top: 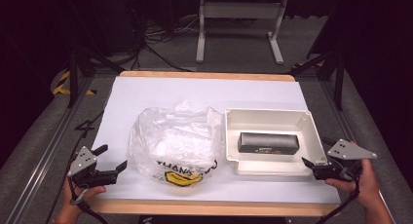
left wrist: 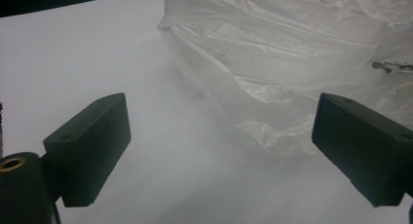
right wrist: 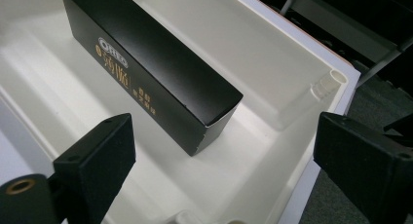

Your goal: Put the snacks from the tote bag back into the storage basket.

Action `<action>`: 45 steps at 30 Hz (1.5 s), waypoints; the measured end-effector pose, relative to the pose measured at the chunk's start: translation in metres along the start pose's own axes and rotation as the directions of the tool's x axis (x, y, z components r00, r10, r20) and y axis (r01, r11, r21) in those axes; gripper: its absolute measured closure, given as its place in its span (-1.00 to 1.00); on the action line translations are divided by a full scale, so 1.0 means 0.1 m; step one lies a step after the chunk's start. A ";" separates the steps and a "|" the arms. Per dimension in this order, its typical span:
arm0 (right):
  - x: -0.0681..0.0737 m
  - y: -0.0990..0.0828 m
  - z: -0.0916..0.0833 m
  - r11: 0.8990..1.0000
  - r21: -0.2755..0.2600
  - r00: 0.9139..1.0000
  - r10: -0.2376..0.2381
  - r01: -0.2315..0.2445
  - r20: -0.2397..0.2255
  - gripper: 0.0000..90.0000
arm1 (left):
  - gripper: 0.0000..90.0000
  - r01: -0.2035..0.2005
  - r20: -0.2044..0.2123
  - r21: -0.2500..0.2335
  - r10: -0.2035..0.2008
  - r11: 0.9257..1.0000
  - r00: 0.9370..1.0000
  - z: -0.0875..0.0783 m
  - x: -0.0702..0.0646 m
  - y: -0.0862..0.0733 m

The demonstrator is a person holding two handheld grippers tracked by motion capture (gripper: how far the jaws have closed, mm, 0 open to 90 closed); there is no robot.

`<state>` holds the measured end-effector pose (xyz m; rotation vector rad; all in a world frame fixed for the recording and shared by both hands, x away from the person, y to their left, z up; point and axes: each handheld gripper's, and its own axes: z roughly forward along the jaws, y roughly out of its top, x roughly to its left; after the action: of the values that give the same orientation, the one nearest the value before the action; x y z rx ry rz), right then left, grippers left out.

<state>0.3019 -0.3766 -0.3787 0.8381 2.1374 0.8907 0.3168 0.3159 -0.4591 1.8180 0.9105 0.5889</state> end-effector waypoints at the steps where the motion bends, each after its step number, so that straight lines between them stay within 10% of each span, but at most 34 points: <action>1: 0.01 -0.01 0.00 1.000 0.000 1.000 0.001 -0.001 0.002 -0.81 | -0.82 -0.002 0.000 0.000 0.002 1.000 1.000 0.00 0.00 0.00; 29: 0.16 -0.58 0.08 0.988 -0.074 0.987 0.142 -0.136 0.075 -0.87 | -0.82 0.010 0.002 -0.008 -0.010 1.000 1.000 0.00 0.01 0.00; 45: 0.15 -0.75 0.05 0.955 -0.187 0.961 0.252 -0.229 0.112 -0.86 | -0.82 0.018 0.018 -0.020 -0.018 1.000 1.000 -0.02 0.03 -0.01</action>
<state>0.2751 -0.4059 -0.4438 1.0533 1.8374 1.0933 0.3168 0.3191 -0.4594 1.7925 0.9048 0.5675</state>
